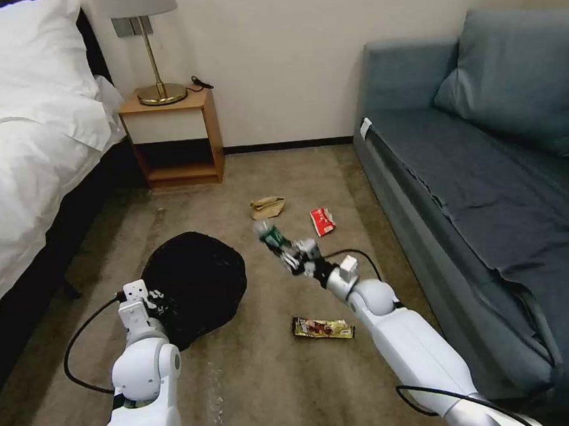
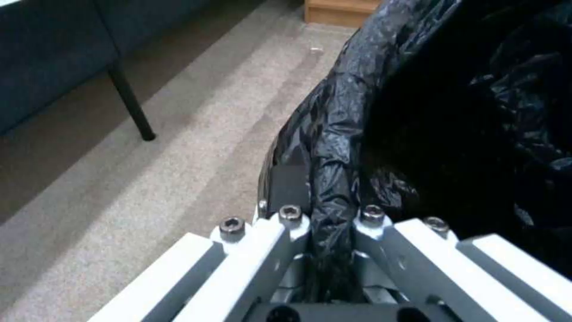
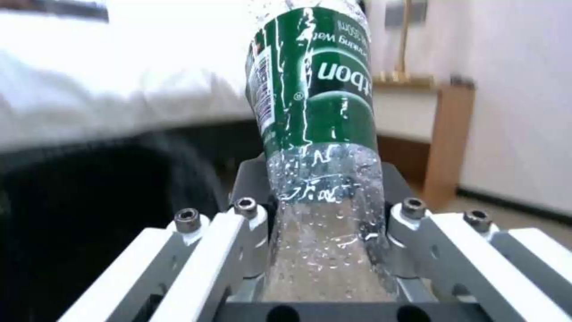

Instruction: Pick up the trash bin, then pick up the garbage on the floor and place it into the trash bin.

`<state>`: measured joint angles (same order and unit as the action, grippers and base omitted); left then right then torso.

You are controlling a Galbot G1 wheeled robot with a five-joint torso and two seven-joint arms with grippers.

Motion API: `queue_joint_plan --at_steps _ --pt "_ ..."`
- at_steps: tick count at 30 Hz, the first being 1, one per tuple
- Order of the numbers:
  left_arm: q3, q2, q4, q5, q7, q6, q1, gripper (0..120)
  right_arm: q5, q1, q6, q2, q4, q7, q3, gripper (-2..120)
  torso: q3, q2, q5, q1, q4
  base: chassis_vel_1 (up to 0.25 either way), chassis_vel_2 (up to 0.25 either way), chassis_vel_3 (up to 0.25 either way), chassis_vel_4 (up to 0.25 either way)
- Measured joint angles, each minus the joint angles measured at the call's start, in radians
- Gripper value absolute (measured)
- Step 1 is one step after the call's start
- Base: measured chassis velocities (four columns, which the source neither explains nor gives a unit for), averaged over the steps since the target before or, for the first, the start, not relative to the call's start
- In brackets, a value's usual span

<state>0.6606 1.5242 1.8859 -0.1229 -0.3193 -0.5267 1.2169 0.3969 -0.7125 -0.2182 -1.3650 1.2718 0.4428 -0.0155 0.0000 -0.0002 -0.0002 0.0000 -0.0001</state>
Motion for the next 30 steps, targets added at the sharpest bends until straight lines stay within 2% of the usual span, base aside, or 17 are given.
queue_joint_plan --at_steps 2,3,5,8,12,14,17,25,27,30 --pt "-0.002 0.002 0.000 0.001 0.002 0.001 0.003 1 0.050 0.028 0.015 -0.008 0.064 -0.114 0.094 23 0.000 0.000 0.0001 0.000 0.0000 0.000 0.000 0.000 0.000" --pt "-0.002 0.002 0.000 0.001 0.002 0.001 0.003 1 0.050 0.028 0.015 -0.008 0.064 -0.114 0.094 23 0.000 0.000 0.0001 0.000 0.0000 0.000 0.000 0.000 0.000" --pt "-0.003 0.002 0.000 0.003 0.002 0.001 0.004 1 0.071 0.066 0.022 -0.020 0.073 -0.194 0.200 23 0.000 0.000 0.0000 0.000 0.0003 0.000 0.000 0.000 0.000" --pt "-0.005 0.005 0.000 0.007 0.002 0.002 0.004 1 0.071 0.084 0.020 -0.044 0.049 -0.225 0.267 23 0.000 0.000 0.0000 0.000 0.0003 0.000 0.000 0.000 0.000" --pt "-0.011 0.009 0.003 0.011 0.002 0.002 0.004 1 0.053 0.092 0.009 -0.070 0.004 -0.230 0.304 23 0.000 0.000 0.0000 0.000 0.0001 0.000 0.000 0.000 0.000" --pt "-0.021 0.016 0.004 0.021 0.002 0.002 0.001 1 -0.004 0.101 -0.025 -0.115 -0.096 -0.220 0.324 23 0.000 0.000 0.0000 0.000 0.0002 0.000 0.000 0.000 0.000" --pt "-0.034 0.022 0.004 0.029 0.002 0.002 0.001 1 -0.037 0.099 -0.048 -0.150 -0.159 -0.206 0.312 23 0.000 0.000 0.0000 0.000 0.0002 0.000 0.000 0.000 0.000" --pt "-0.052 0.029 0.005 0.043 0.002 0.003 0.005 1 -0.096 0.076 -0.057 -0.200 -0.209 -0.180 0.290 23 0.000 0.000 0.0001 0.000 0.0002 0.000 0.000 0.000 0.000" --pt "-0.048 0.027 0.011 0.044 0.001 0.003 0.009 1 -0.121 0.065 -0.058 -0.203 -0.210 -0.174 0.283 32 0.000 0.000 0.0001 0.000 0.0000 0.000 0.000 0.000 0.000" --pt "-0.045 0.026 0.013 0.044 0.001 0.003 0.010 1 -0.125 0.063 -0.057 -0.201 -0.209 -0.170 0.282 35 0.000 0.000 0.0001 0.000 0.0000 0.000 0.000 0.000 0.000"
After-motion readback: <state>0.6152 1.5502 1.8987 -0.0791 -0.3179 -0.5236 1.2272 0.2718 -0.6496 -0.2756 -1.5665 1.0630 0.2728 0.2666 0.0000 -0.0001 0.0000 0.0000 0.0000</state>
